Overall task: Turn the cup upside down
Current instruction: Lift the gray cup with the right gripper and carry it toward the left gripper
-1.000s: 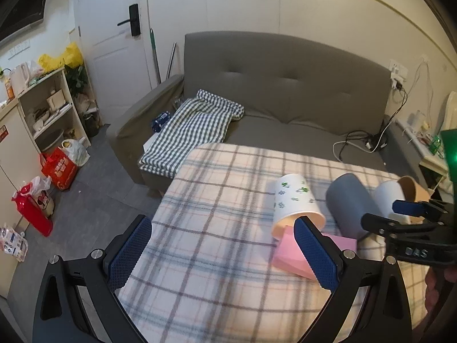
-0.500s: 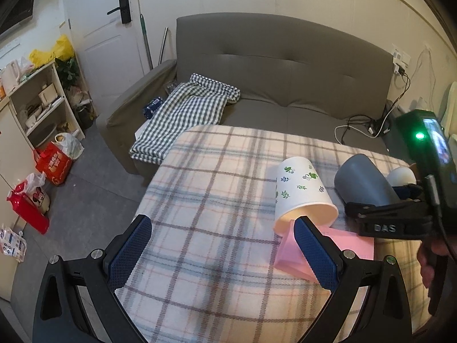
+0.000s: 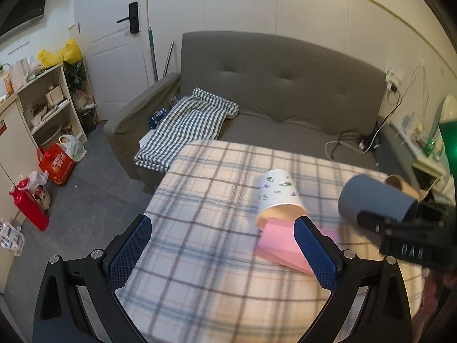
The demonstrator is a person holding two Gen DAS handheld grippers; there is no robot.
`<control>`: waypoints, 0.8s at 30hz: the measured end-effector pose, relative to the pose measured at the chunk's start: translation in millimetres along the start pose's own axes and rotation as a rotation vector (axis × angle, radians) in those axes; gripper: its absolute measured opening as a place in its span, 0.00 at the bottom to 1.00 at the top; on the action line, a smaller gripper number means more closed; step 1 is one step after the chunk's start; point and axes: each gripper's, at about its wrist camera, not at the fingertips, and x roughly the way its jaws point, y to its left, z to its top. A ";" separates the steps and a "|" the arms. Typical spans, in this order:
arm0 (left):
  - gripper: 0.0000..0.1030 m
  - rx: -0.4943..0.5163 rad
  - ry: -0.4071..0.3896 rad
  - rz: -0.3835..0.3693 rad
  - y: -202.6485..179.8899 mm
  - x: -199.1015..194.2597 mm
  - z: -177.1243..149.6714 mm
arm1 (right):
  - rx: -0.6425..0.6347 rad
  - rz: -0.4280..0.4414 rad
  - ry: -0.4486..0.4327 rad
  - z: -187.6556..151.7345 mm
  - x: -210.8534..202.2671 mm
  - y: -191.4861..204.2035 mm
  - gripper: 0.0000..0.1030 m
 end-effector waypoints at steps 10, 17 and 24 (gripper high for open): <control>1.00 0.024 -0.032 -0.017 -2.8 -46.0 -37.9 | 0.032 -0.015 -0.057 -71.4 -28.4 16.2 0.70; 1.00 0.015 0.004 -0.012 2.2 -49.9 -61.9 | 0.074 -0.028 -0.037 -109.4 -3.4 23.7 0.70; 1.00 0.016 0.028 -0.012 -0.7 -47.3 -71.0 | 0.073 -0.004 0.014 -132.0 4.2 29.8 0.70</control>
